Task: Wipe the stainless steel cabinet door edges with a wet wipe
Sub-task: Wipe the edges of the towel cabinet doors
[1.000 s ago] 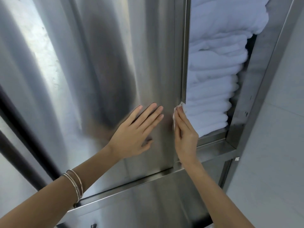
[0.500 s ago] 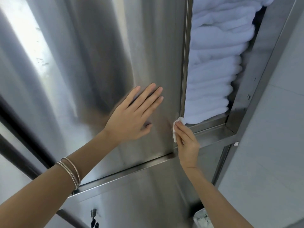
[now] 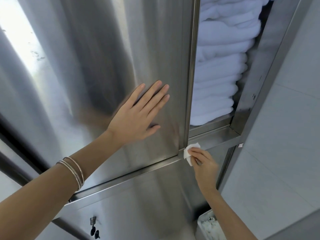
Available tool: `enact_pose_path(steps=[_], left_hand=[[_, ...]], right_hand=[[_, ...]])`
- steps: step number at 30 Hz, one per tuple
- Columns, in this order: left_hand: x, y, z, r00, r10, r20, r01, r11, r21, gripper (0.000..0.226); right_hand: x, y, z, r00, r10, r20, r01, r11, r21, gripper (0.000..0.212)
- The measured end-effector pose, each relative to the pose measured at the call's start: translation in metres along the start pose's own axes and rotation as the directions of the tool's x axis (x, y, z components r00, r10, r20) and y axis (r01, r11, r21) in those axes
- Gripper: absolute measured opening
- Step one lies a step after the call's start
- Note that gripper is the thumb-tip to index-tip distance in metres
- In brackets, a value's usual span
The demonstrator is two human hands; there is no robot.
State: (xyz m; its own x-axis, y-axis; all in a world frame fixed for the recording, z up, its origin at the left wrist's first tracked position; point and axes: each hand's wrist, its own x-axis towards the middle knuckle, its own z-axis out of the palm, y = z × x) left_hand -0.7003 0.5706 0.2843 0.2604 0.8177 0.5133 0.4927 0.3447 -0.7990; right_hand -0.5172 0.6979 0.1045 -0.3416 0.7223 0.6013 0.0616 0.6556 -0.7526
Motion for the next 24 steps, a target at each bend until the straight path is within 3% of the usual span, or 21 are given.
enact_pose_path(steps=[8,24], left_hand=[[0.041,0.024,0.002,1.0,-0.003,-0.009,0.003,1.0,-0.013,0.087],[0.142,0.085,0.017,1.0,-0.008,-0.004,0.008,0.997,-0.075,0.091]], right_hand=[[0.012,0.021,-0.034,0.993,0.117,-0.001,-0.116,0.992,-0.043,0.027],[0.081,0.051,-0.079,0.987,0.136,0.084,-0.135,0.991,-0.013,0.022]])
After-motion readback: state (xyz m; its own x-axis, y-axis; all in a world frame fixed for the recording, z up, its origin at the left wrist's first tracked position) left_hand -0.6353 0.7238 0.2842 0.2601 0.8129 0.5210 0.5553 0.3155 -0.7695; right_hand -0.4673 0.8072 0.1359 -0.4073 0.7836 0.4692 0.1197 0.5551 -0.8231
